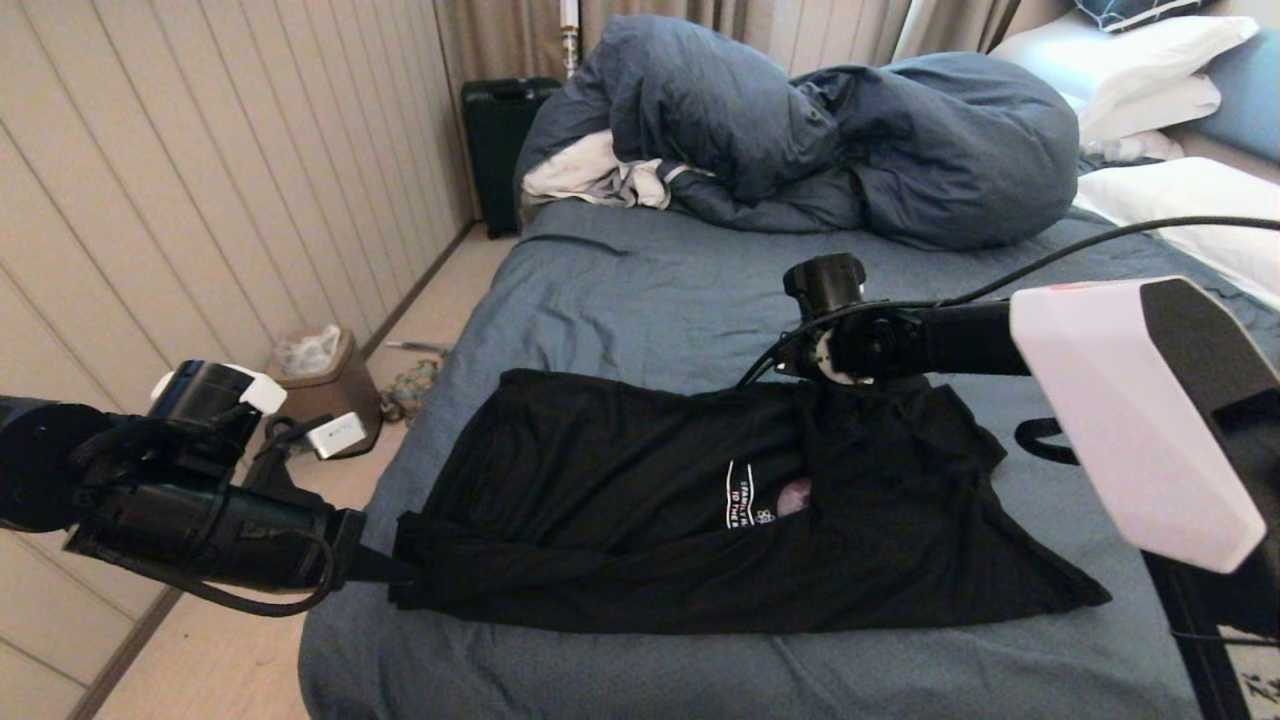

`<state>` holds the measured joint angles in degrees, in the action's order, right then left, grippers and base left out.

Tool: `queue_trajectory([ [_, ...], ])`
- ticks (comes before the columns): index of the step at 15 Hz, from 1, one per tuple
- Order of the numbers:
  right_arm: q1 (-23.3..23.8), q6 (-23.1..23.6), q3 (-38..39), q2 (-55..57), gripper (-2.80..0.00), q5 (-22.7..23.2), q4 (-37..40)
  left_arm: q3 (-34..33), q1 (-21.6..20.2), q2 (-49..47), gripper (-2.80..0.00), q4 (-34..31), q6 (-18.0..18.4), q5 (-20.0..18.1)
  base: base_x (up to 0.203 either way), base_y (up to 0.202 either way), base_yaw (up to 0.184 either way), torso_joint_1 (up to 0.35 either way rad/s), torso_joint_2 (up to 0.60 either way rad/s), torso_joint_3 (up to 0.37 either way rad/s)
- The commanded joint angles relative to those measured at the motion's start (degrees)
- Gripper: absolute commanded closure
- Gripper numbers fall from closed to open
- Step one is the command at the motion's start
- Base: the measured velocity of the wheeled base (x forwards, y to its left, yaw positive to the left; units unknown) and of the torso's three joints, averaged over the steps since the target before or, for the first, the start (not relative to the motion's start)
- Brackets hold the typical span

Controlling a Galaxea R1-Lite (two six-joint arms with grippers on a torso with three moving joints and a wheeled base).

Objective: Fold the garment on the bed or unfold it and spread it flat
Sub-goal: Fold the black T-shirt

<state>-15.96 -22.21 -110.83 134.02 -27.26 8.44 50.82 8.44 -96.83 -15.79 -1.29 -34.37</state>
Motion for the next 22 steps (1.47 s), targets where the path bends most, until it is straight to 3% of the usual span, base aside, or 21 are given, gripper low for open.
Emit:
queue_trajectory([
  [1,0.34,-0.36,2.12,-5.93,0.00,0.25,0.14,-0.02,0.00,-0.03,0.00,-0.12,-0.03,-0.18,0.000,0.000,0.000,0.000,0.00,0.000],
  [3,2.10,-0.59,8.51,-13.89,0.00,3.54,0.32,-0.02,0.00,-0.03,0.00,-0.12,-0.09,-0.18,0.000,0.000,0.000,0.000,0.00,0.000],
  [4,3.84,-0.66,14.68,-18.49,0.00,7.79,0.57,-0.02,0.00,0.06,0.00,-0.12,-0.03,-0.18,0.000,0.000,0.000,0.000,0.00,0.000],
  [5,6.60,-0.68,20.47,-22.52,0.00,14.32,1.50,-0.08,0.00,0.15,0.00,-0.18,-0.03,-0.18,0.000,0.000,0.000,0.000,0.00,0.000],
  [7,16.50,0.11,29.06,-26.91,0.00,31.53,6.10,-0.11,0.00,0.50,0.00,-0.26,-0.11,-0.18,0.000,0.000,0.000,0.000,0.00,0.000],
  [9,23.17,5.13,36.75,-27.38,0.00,36.63,8.25,-0.20,0.00,0.33,0.00,-0.12,-0.38,-0.18,0.000,0.000,0.000,0.000,0.00,0.000],
  [12,32.67,12.86,42.10,-28.32,0.00,43.29,7.44,-0.11,0.00,0.15,0.00,-0.12,-0.38,-0.18,0.000,0.000,0.000,0.000,0.00,0.000],
  [13,33.58,14.66,43.42,-28.65,-2.80,45.47,7.42,-0.11,0.00,-0.02,0.00,-0.12,-0.38,-0.18,0.000,0.000,0.000,0.000,0.00,0.000],
  [18,33.05,15.45,45.21,-27.50,-2.80,47.28,7.07,-0.02,0.00,-0.80,0.00,-0.04,-0.38,-0.18,0.000,0.000,0.000,0.000,0.00,0.000],
  [22,29.47,15.36,45.55,-25.30,-2.80,47.35,6.63,0.15,0.00,-1.17,0.00,-0.03,-0.38,-0.18,0.000,0.000,0.000,0.000,0.00,0.000],
])
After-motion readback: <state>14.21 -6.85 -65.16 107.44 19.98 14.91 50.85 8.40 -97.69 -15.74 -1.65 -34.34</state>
